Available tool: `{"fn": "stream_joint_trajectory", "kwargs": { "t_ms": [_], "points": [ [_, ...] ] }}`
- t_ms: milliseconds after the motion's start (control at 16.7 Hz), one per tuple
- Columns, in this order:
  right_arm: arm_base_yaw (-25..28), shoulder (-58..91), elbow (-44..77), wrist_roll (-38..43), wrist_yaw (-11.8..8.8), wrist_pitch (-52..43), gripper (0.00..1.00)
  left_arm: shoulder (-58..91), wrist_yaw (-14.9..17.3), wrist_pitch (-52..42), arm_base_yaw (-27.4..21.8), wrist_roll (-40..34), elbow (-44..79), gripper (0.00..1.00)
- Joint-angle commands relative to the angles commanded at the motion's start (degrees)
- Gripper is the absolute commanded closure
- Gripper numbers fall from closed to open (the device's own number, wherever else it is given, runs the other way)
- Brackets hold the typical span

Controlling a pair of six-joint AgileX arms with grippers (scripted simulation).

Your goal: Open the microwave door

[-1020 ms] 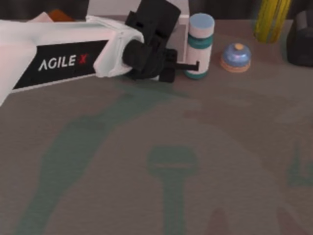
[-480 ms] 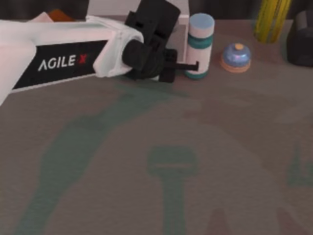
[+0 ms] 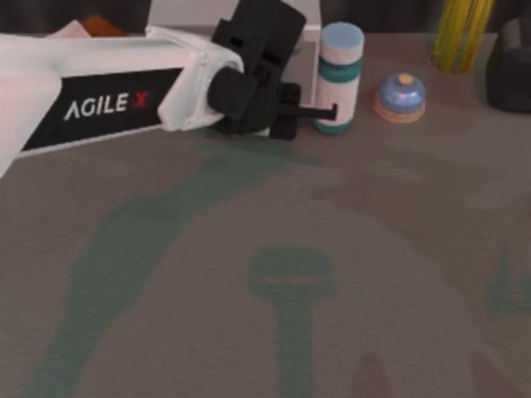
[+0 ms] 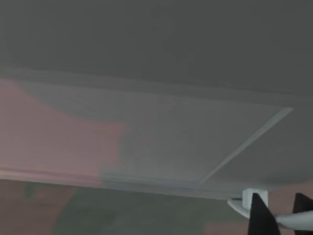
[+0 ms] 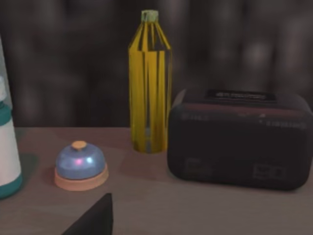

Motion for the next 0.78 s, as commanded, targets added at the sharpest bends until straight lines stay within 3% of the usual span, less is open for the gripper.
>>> {"fn": "stream_joint_trajectory", "kwargs": {
  "t_ms": [780],
  "points": [
    [0.00, 0.00, 0.00, 0.00, 0.00, 0.00, 0.00, -2.09, 1.79, 1.65, 1.12, 3.06, -3.34, 1.00]
  ]
}}
